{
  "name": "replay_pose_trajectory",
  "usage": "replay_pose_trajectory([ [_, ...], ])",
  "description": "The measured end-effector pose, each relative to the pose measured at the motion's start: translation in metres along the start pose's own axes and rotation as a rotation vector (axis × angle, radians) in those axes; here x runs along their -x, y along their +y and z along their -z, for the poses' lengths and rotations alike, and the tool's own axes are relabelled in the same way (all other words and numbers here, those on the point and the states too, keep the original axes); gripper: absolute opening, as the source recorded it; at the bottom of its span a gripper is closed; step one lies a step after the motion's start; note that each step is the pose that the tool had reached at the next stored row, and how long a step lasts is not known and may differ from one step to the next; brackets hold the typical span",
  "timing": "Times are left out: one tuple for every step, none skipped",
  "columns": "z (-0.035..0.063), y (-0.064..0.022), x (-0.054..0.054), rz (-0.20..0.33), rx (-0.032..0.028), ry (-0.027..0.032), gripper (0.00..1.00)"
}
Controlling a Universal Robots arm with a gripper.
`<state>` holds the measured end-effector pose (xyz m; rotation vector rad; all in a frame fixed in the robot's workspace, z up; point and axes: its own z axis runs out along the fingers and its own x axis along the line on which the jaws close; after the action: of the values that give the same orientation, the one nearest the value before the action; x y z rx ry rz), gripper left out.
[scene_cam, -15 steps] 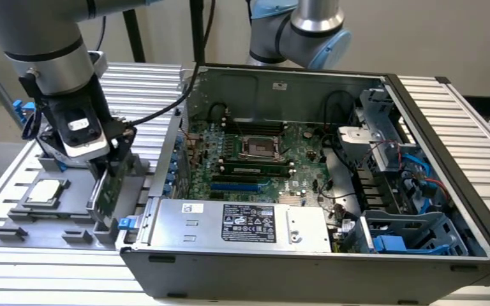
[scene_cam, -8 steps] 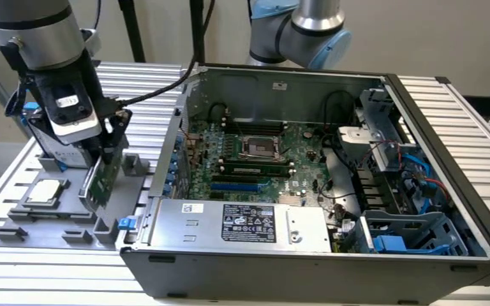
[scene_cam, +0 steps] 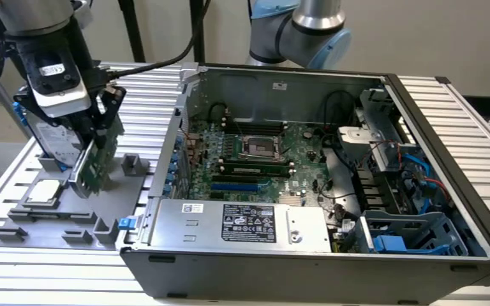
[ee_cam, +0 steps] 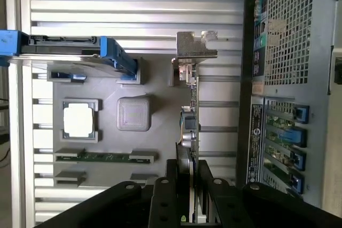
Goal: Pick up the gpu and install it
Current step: 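Pick up the gpu and move the gpu toward the slot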
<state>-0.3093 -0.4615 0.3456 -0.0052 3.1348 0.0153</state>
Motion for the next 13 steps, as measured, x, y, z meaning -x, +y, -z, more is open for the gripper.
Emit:
replay_pose_trajectory([
  [0.0048, 0.0000, 0.000, 0.001, -0.0001, 0.0002, 0.26],
  [0.0094, 0.0001, 0.001, 0.002, -0.0001, 0.0001, 0.26],
  [0.0137, 0.0001, 0.002, 0.002, -0.0001, 0.0001, 0.26],
  [0.0184, 0.0002, 0.003, 0.003, -0.0001, 0.0002, 0.26],
  [0.0229, 0.0002, 0.005, 0.004, 0.0000, 0.0001, 0.26],
  [0.0275, 0.0002, 0.008, 0.004, 0.0000, 0.0001, 0.26],
  [0.0318, 0.0003, 0.011, 0.005, 0.0002, 0.0002, 0.26],
  [0.0365, 0.0003, 0.014, 0.005, 0.0006, 0.0004, 0.26],
  [0.0408, 0.0003, 0.017, 0.006, 0.0010, 0.0006, 0.26],
  [0.0454, 0.0004, 0.021, 0.006, 0.0014, 0.0010, 0.26],
  [0.0498, 0.0004, 0.025, 0.006, 0.0017, 0.0014, 0.26],
  [0.0546, 0.0004, 0.030, 0.006, 0.0017, 0.0022, 0.26],
  [0.0591, 0.0005, 0.035, 0.007, 0.0019, 0.0029, 0.26],
])
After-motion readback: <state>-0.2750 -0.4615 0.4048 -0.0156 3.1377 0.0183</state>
